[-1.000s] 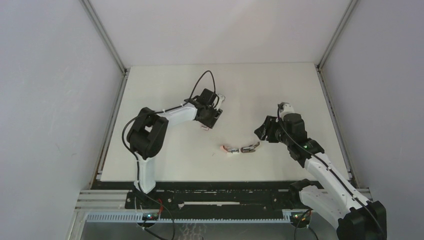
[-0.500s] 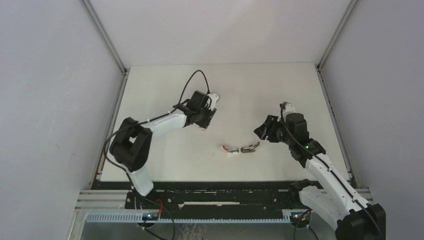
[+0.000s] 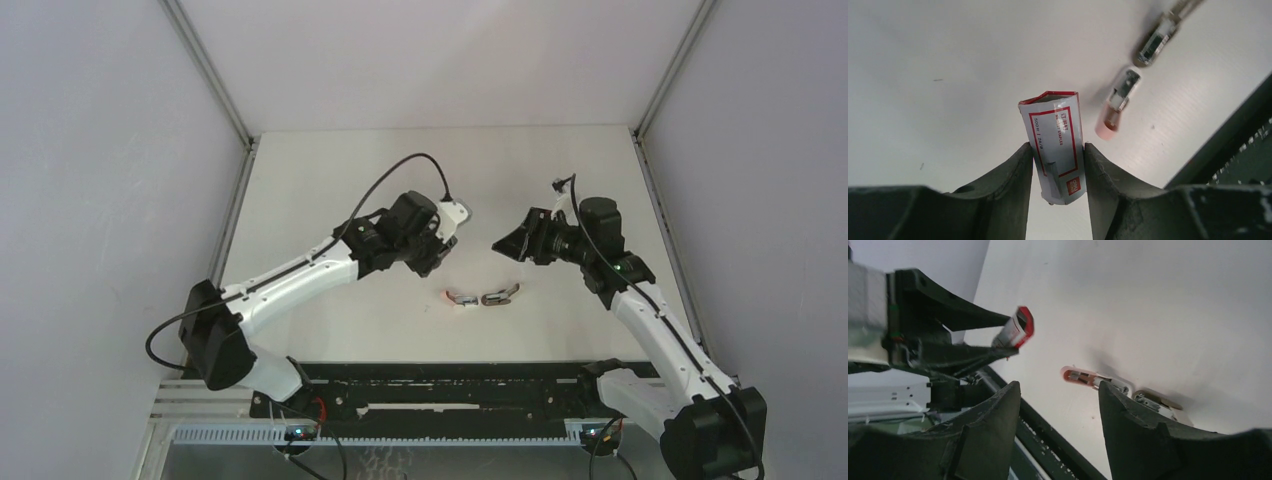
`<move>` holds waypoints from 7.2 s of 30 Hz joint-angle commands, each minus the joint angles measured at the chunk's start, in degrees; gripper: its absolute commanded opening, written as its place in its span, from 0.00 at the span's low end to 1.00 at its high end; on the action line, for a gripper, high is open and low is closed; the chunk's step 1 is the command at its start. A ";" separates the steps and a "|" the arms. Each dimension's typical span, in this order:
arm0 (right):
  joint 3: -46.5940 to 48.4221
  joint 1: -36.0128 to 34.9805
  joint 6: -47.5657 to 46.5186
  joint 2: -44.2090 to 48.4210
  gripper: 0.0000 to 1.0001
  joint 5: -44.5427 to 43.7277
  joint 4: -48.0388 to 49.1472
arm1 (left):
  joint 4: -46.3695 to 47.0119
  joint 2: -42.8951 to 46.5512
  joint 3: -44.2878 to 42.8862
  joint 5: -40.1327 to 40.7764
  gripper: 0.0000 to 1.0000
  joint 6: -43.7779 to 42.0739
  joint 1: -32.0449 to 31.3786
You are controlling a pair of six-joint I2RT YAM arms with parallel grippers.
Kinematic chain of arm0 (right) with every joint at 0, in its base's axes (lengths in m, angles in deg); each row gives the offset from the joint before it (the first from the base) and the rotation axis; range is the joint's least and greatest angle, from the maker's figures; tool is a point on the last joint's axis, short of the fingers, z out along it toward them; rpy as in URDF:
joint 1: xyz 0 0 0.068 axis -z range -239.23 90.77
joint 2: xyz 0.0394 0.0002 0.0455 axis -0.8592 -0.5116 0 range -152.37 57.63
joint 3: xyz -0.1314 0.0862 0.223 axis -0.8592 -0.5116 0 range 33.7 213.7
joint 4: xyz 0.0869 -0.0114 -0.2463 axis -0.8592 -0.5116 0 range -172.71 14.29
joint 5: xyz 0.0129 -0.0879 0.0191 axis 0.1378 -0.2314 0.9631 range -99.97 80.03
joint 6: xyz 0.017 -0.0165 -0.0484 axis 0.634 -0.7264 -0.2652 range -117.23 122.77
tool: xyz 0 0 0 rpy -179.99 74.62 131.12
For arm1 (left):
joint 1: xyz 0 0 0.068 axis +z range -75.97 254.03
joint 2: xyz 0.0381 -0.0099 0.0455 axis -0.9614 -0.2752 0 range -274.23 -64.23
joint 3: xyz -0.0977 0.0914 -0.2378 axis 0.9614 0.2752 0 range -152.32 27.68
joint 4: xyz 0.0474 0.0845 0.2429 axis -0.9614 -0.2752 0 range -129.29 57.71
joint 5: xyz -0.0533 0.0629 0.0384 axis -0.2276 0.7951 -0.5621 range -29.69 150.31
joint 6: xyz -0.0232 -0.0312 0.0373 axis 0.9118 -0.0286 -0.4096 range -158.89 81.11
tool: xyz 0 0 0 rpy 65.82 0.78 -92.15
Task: Load the staples into the stapler
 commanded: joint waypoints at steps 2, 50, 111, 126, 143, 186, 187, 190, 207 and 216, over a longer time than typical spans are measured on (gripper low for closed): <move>3.97 -3.95 -1.10 -3.34 0.59 7.14 1.37 | -4.32 4.34 -0.87 -3.57 0.45 -6.46 -4.41; 1.72 -14.37 6.80 -15.45 0.34 14.05 12.87 | 2.28 10.06 4.67 -5.72 0.45 -8.42 -10.11; 0.23 -10.81 8.76 -14.37 0.31 20.24 17.40 | 0.02 5.63 0.98 -4.76 0.43 -8.50 -10.89; 0.91 -12.76 8.70 -16.29 0.26 20.10 17.33 | 0.53 6.35 1.30 -4.52 0.42 -8.49 -11.21; 0.19 -12.19 10.19 -15.19 0.00 15.72 17.90 | 5.90 8.89 4.91 -0.98 0.77 -3.96 -11.42; -8.58 3.30 32.70 -3.13 0.00 26.58 46.06 | 55.12 20.01 32.74 -26.49 0.51 52.07 10.10; -8.58 3.30 32.89 -2.99 0.00 26.63 46.37 | 55.36 20.24 32.77 -26.63 0.51 51.96 10.10; -8.81 3.25 33.53 -2.87 0.00 26.79 47.58 | 55.82 20.04 32.52 -28.00 0.52 51.69 10.10; -9.34 3.29 35.86 -3.03 0.00 27.02 50.50 | 59.54 18.79 33.05 -30.93 0.39 53.48 10.10; -9.34 3.38 36.26 -2.94 0.00 26.97 50.83 | 60.54 18.64 33.77 -32.03 0.40 53.74 10.10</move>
